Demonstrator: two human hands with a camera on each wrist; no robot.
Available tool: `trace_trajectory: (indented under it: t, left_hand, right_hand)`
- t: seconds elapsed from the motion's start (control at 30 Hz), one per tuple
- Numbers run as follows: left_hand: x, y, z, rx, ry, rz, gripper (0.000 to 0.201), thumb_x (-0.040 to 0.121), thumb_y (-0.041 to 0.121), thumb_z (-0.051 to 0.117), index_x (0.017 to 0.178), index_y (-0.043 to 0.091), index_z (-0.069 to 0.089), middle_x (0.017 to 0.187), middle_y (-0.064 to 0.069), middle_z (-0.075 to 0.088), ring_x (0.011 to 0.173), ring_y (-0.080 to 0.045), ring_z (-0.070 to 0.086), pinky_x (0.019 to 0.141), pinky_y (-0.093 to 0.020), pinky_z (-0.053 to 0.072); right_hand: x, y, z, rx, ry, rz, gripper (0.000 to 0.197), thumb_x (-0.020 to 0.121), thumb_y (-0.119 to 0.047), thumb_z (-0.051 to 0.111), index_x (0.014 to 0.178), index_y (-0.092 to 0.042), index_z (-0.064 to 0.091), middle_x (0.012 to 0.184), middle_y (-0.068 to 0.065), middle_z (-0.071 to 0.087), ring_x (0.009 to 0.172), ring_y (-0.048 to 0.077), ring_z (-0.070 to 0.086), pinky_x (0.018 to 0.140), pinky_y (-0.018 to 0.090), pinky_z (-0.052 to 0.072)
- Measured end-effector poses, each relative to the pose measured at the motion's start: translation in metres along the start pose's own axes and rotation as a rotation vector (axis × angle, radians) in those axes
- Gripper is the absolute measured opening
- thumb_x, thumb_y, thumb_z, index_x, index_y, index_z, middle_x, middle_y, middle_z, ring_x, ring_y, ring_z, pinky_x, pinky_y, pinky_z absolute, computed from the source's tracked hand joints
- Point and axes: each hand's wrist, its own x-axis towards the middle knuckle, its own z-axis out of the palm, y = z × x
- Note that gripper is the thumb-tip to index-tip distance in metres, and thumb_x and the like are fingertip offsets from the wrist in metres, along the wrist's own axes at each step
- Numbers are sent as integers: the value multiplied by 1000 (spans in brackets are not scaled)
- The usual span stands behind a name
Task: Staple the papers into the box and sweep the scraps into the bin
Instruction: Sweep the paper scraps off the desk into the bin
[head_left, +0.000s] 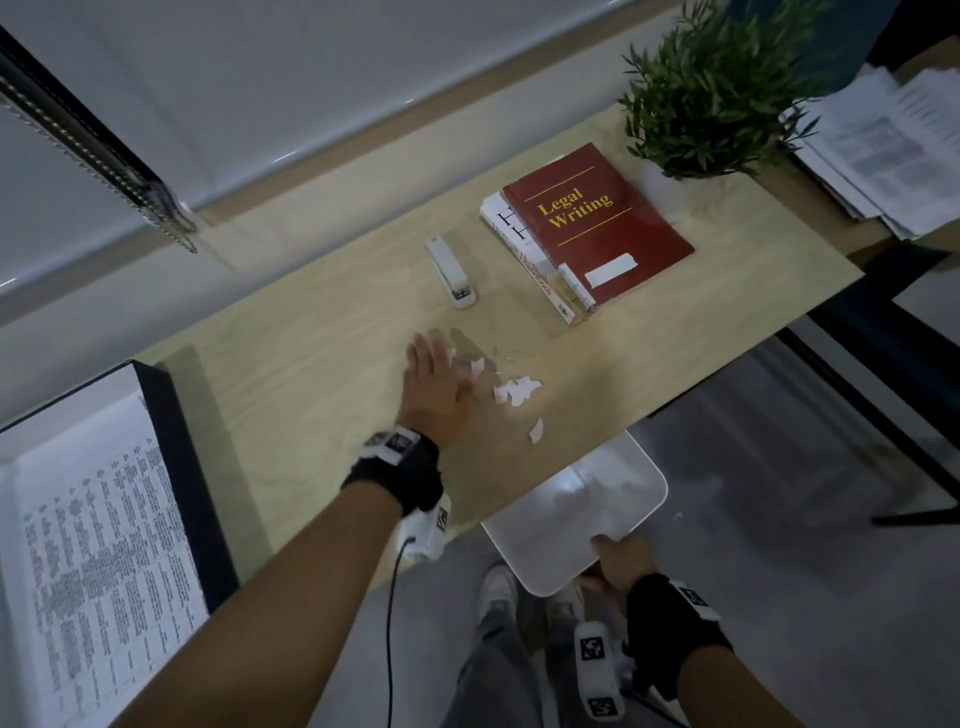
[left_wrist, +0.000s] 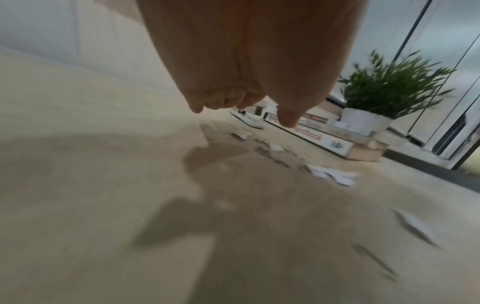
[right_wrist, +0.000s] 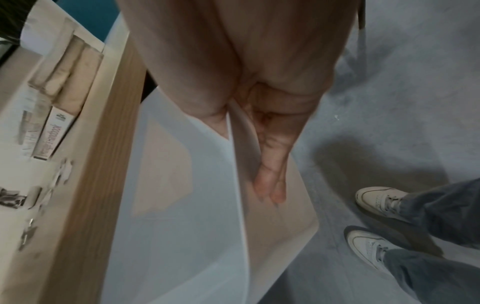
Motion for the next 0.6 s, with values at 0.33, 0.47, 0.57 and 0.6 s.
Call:
trace_trajectory:
  t: [0.33, 0.47, 0.57, 0.6]
  left_hand:
    - [-36, 56, 48, 107, -166, 297, 71, 91, 37, 38, 148, 2, 12, 157, -25, -6, 145, -40, -9, 120, -49, 1]
    - [-81, 86, 76, 147, -276, 413, 69, 95, 33, 45, 147, 1, 15, 158, -25, -2, 146, -38, -9, 121, -47, 2]
    - [-105, 94, 93, 114, -380, 461, 72, 96, 31, 45, 147, -3, 8, 157, -27, -7, 146, -38, -9, 121, -49, 2]
    - [-110, 95, 95, 100, -396, 482, 72, 96, 32, 44, 147, -3, 8, 157, -27, -7, 146, -38, -8, 121, -49, 4]
  right_hand:
    - [12, 0, -4, -40, 17, -15, 14, 89, 5, 45, 99, 7, 54, 96, 27, 62, 62, 34, 62, 60, 48, 57]
    - [14, 0, -3, -14, 29, -16, 16, 89, 4, 46, 100, 8, 57, 90, 26, 63, 63, 33, 62, 56, 44, 57]
    - [12, 0, -5, -26, 48, -34, 13, 88, 6, 48, 84, 8, 60, 71, 21, 60, 55, 29, 58, 44, 35, 54]
    - [11, -1, -5, -36, 48, -43, 14, 86, 10, 47, 80, 9, 60, 67, 20, 58, 50, 27, 56, 43, 32, 52]
